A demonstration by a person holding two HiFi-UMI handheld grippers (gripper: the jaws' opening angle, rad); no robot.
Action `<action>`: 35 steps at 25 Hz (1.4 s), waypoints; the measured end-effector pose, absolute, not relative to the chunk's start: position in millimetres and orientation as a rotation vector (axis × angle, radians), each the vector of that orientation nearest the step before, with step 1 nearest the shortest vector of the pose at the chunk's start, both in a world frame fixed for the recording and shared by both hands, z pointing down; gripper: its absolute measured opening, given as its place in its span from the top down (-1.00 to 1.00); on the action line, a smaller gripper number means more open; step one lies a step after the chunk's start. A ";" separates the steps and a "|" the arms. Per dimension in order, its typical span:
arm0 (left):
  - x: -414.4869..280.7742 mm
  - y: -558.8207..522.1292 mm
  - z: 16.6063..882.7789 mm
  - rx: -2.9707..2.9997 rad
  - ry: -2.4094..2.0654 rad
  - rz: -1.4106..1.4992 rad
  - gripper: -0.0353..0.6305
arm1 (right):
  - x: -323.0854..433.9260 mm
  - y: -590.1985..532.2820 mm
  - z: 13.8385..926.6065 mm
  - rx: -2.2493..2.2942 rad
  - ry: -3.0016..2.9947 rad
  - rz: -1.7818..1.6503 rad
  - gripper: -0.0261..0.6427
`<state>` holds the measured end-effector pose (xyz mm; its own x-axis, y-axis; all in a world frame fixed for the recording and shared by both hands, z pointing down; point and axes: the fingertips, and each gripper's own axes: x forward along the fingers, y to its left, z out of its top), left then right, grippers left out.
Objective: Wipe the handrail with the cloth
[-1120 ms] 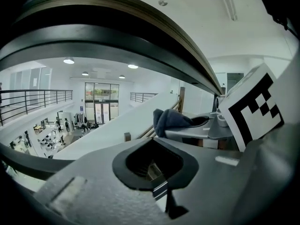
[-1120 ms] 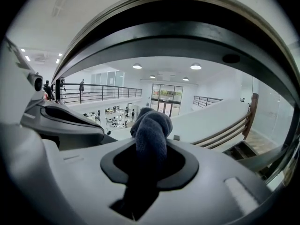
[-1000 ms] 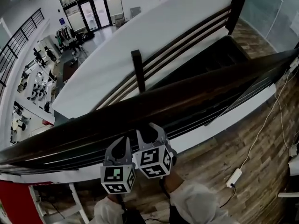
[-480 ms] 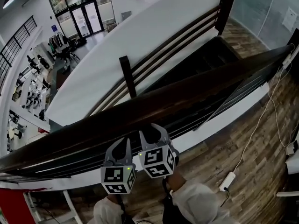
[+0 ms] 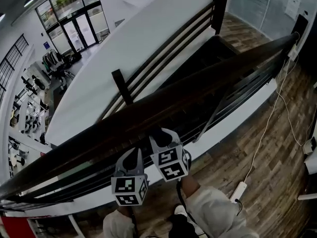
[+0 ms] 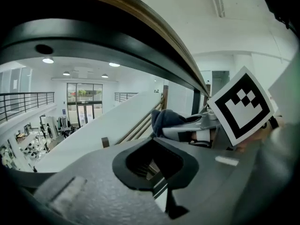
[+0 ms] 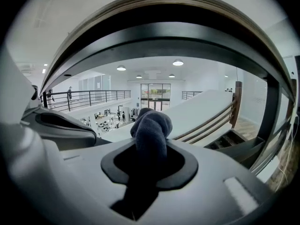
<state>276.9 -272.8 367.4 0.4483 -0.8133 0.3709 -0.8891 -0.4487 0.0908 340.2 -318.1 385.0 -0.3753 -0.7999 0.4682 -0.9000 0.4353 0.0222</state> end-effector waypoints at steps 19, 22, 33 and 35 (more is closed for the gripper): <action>443.8 -299.0 366.4 2.582 -1.251 0.406 0.88 | 537.7 -370.6 380.8 1.572 -2.194 0.341 0.65; 457.1 -296.8 362.1 2.592 -1.214 0.387 0.88 | 566.2 -376.1 374.1 1.620 -2.163 0.323 0.65; 471.4 -291.0 371.4 2.565 -1.172 0.446 0.88 | 589.8 -384.4 372.6 1.670 -2.142 0.320 0.65; 474.0 -288.9 370.5 2.564 -1.171 0.442 0.88 | 590.8 -384.1 372.7 1.670 -2.150 0.332 0.65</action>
<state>474.0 -288.9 370.5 0.6228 -0.6785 0.3895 -0.7667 -0.6286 0.1309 590.8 -384.1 372.7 -0.2085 -0.8702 0.4464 -0.9644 0.2590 0.0543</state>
